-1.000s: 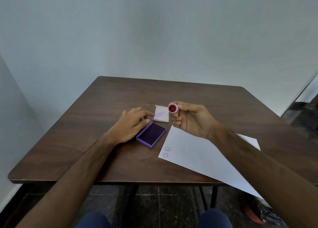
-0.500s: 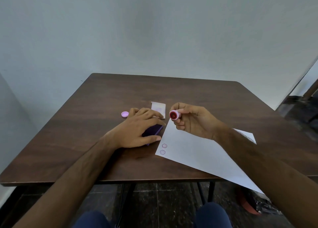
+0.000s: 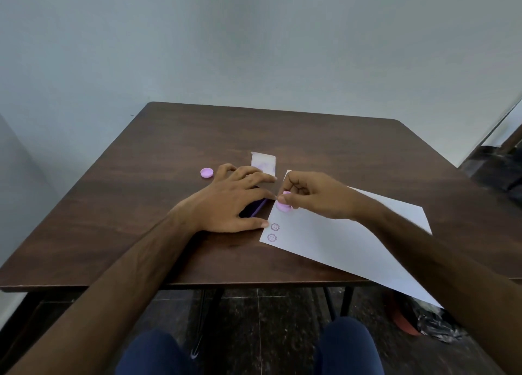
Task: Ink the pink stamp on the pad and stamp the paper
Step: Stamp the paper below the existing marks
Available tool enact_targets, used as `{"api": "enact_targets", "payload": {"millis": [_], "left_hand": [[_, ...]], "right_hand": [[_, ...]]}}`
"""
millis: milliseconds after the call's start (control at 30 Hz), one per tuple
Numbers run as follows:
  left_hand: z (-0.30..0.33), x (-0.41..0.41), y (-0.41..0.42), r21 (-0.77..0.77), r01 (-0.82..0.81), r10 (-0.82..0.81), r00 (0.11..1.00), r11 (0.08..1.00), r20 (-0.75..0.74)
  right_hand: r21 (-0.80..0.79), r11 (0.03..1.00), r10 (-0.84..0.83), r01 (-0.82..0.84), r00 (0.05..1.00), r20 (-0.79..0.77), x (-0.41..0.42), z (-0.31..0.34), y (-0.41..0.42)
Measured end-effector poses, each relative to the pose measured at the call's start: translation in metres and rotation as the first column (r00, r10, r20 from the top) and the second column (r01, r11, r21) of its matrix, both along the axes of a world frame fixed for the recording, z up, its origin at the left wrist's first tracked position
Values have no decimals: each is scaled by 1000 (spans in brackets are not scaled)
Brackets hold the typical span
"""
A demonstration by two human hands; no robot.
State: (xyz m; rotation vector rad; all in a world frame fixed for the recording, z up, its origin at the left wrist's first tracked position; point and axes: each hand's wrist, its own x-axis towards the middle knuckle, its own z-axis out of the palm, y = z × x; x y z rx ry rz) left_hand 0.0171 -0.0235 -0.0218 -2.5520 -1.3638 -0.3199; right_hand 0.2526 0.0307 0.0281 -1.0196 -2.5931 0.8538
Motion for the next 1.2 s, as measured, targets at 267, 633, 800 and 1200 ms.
{"api": "enact_targets", "payload": {"millis": [267, 633, 800, 1200], "left_hand": [[-1, 2, -2, -8, 23, -22, 999, 1000, 32], [-1, 3, 1, -78, 9, -6, 999, 997, 38], [0, 3, -1, -95, 9, -4, 999, 995, 53], [-2, 3, 1, -93, 15, -10, 998, 996, 60]], "right_hand": [[142, 990, 32, -27, 999, -29, -8, -20, -9], [164, 986, 47, -33, 995, -85, -5, -27, -4], [157, 987, 58, -44, 994, -88, -3, -28, -6], [152, 987, 54, -44, 997, -63, -4, -28, -9]]}}
